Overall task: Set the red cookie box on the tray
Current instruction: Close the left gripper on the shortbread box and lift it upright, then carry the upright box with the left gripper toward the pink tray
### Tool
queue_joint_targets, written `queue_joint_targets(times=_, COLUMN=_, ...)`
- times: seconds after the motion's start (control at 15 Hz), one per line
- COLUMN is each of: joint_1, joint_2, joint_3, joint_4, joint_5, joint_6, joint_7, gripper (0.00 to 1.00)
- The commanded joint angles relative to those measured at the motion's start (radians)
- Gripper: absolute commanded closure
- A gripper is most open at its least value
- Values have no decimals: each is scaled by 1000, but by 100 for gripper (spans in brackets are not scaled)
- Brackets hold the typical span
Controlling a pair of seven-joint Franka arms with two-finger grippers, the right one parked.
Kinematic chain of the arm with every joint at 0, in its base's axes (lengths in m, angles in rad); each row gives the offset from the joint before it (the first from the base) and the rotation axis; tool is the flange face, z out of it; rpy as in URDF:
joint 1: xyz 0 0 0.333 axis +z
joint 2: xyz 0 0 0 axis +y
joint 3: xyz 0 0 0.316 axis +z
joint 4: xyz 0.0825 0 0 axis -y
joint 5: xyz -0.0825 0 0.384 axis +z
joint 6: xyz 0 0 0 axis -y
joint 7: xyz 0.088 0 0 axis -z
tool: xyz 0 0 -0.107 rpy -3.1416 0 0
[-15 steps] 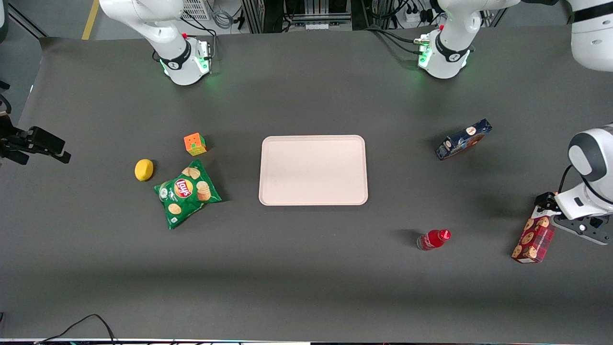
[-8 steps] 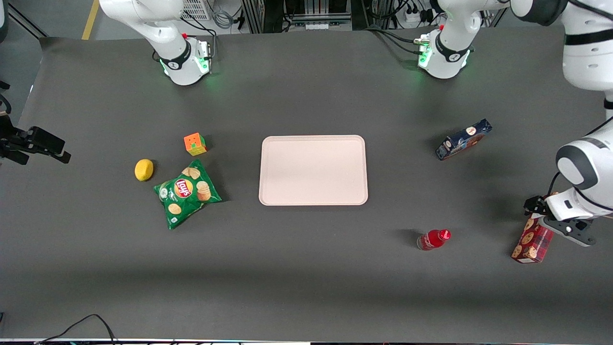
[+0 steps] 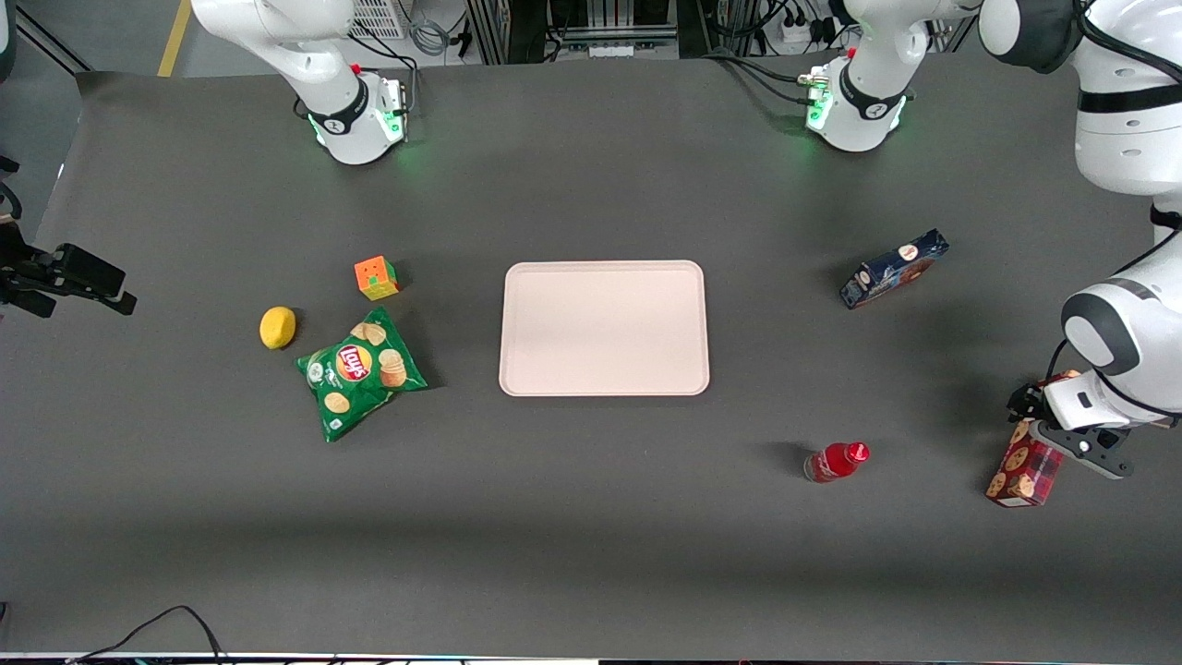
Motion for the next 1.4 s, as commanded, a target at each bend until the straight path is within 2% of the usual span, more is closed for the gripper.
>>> queue_joint_targets(times=0.0, joint_1=-35, joint_2=11, joint_3=25, joint_4=22, joint_5=-15, joint_6=4, joint_7=21, gripper=66)
queue_joint_targets(times=0.2, joint_1=-46, joint_2=11, joint_3=28, joint_4=33, joint_5=-13, joint_6=4, joint_7=18, gripper=91)
queue_joint_targets(times=0.33, joint_1=-55, joint_2=9, joint_3=33, joint_4=41, joint_5=-12, joint_6=3, joint_7=16, gripper=100)
queue_joint_targets(times=0.53, joint_1=-61, joint_2=-39, joint_3=34, joint_4=39, joint_5=-10, joint_6=-31, joint_7=15, gripper=100)
queue_joint_targets(times=0.67, joint_1=-78, joint_2=-91, joint_3=34, joint_4=39, joint_5=-10, joint_6=-135, joint_7=-45, gripper=100)
queue_joint_targets(times=0.93, joint_1=-118, joint_2=-251, joint_3=30, joint_4=31, joint_5=31, joint_6=-356, joint_7=-301, gripper=100)
queue_joint_targets(times=1.2, joint_1=-202, joint_2=-404, joint_3=22, joint_4=25, joint_5=36, joint_6=-574, joint_7=-598, gripper=100)
queue_joint_targets(times=1.33, joint_1=-242, joint_2=-472, joint_3=8, joint_4=13, joint_5=34, joint_6=-647, joint_7=-715, gripper=95)
